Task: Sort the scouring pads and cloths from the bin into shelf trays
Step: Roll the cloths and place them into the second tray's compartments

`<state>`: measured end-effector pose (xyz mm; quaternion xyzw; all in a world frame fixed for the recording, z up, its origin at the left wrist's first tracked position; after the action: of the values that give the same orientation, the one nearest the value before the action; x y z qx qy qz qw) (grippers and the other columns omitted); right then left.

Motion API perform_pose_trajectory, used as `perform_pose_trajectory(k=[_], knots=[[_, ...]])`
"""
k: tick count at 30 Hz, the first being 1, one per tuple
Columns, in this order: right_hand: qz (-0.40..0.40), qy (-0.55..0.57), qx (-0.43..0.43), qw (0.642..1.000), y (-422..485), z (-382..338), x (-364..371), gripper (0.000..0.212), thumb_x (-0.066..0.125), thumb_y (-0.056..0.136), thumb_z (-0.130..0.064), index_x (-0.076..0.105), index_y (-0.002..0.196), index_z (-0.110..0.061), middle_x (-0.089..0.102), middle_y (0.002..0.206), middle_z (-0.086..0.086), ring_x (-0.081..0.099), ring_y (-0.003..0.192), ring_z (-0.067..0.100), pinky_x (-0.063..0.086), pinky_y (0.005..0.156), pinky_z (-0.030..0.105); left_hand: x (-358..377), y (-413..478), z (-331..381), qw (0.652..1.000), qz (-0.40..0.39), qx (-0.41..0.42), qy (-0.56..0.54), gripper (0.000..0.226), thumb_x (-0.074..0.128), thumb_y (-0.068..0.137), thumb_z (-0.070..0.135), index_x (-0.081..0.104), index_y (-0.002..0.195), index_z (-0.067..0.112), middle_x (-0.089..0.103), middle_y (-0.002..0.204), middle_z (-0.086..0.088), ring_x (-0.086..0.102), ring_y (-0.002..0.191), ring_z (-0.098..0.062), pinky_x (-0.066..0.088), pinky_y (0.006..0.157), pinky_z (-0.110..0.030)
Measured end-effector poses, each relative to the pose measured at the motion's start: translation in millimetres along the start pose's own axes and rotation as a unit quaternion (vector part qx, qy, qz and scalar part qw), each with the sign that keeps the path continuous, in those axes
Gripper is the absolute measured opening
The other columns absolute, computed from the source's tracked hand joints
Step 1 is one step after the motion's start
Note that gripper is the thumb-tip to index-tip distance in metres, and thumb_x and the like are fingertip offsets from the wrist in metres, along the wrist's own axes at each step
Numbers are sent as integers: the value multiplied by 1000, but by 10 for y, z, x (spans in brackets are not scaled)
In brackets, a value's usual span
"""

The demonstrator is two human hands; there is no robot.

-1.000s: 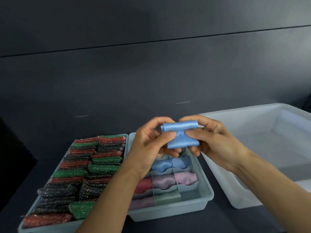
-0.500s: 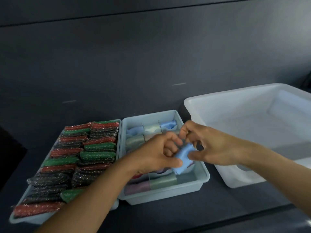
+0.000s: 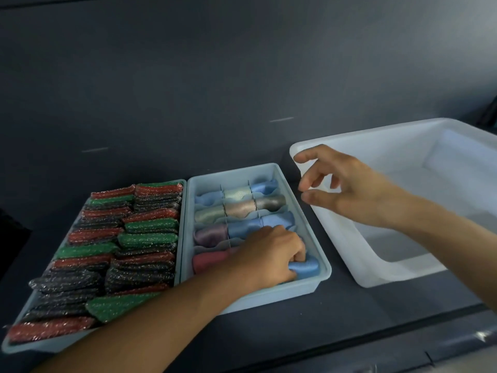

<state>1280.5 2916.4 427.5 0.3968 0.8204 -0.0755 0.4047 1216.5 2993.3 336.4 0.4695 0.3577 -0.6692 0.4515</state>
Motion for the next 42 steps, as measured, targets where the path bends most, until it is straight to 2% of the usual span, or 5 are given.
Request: perform_pose_trajectory(k=[8,14,26,35,42], knots=[[-62,-17,-33,997,-45,-151,219,19,69,84,-9,65,97,-21,69,77,-9,59,75,1,40,68,7,37,56,162,989,-29,61,135,21,59,84,7,70,96,20,68,95,-2,62,90,-24,21,50,-25],[-154,-181,-47,970,-201,-175,404,7,68,83,-27,74,84,-30,63,73,-22,55,74,-12,39,64,7,-366,-251,-341,985,-17,-61,-161,23,77,80,20,75,103,24,76,94,11,67,84,6,54,85,-23],[-376,-417,-76,824,-214,-81,1169,33,54,87,-25,34,61,-16,39,61,-4,43,66,22,40,63,29,-313,-878,-747,982,-103,-67,142,27,67,83,50,67,88,24,59,77,11,53,82,-8,37,71,-26],[-430,-428,-75,791,-205,-3,1369,30,45,96,-33,46,70,-17,43,69,-5,47,74,22,40,67,30,-121,-848,-676,973,-121,-14,195,15,63,85,33,65,92,21,51,72,5,53,81,-17,44,89,-31],[-469,-409,-50,781,-218,34,1373,12,55,87,-24,65,87,-18,61,78,-3,56,71,20,50,72,33,-150,-817,-671,983,-110,-32,141,14,65,86,33,61,82,21,58,74,8,54,76,-13,35,72,-24]])
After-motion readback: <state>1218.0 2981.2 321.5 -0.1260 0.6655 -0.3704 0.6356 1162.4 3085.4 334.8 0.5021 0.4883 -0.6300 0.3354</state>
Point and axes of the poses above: each hand's wrist, its own y-axis towards the middle knuckle, its own x-axis out of the palm, z = x × y, the point moved 8 cm from there along y, towards the middle knuckle
